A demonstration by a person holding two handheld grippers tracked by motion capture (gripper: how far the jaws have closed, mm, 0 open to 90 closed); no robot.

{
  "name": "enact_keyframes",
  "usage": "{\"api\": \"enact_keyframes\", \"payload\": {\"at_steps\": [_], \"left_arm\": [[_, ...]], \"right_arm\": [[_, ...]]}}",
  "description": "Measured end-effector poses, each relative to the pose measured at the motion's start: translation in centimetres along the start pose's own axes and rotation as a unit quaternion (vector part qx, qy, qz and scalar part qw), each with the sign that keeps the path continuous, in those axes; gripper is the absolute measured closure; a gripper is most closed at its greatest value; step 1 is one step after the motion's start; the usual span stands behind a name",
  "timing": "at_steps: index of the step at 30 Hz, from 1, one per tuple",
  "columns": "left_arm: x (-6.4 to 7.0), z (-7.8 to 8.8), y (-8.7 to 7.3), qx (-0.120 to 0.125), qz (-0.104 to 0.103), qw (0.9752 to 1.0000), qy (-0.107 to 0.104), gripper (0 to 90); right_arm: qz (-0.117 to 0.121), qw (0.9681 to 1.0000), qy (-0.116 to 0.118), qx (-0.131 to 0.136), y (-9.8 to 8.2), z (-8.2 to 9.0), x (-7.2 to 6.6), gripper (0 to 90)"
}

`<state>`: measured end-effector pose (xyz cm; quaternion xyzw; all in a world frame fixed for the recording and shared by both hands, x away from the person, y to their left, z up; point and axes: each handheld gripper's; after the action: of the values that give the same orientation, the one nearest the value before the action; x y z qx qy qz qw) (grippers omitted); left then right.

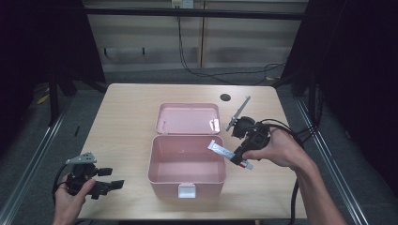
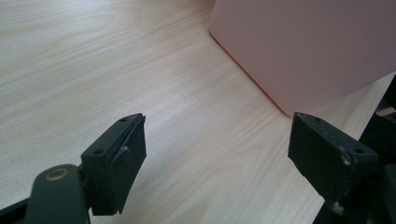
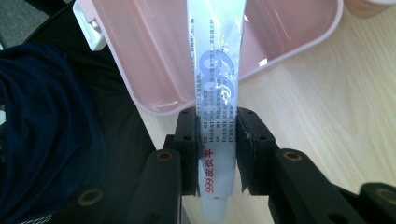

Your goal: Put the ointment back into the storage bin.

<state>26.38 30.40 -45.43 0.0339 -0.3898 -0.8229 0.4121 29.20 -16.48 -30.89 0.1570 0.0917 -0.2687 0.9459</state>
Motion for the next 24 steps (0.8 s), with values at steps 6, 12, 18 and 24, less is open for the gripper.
{"api": "enact_keyframes", "payload": {"at_steps": [6, 12, 18, 24], "left_arm": [[0.0, 0.0, 0.0, 0.000, 0.001, 1.0000, -0.001, 19.1], [0.0, 0.0, 0.0, -0.001, 0.000, 1.0000, 0.001, 19.1], [0.0, 0.0, 0.0, 0.000, 0.001, 1.0000, 0.000, 19.1], [0.0, 0.0, 0.0, 0.000, 0.001, 1.0000, 0.000, 19.1]], "right_arm": [[0.015, 0.9999, 0.002, -0.004, 1.4, -0.3, -0.5, 71.8], [0.036, 0.9993, 0.007, -0.009, 2.6, -1.0, -1.0, 71.8], [0.044, 0.9990, 0.009, -0.009, 3.4, -1.3, -1.1, 71.8], [0.053, 0.9984, 0.010, -0.014, 4.2, -1.9, -1.4, 71.8]]}}
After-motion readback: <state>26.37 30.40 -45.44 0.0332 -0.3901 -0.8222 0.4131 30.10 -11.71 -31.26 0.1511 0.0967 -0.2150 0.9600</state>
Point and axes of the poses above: each handheld gripper's, and its own axes: z roughly backward along the jaws, y roughly out of its top, x roughly to its right, and after that the axes turned 5 degrees about y, right-handed
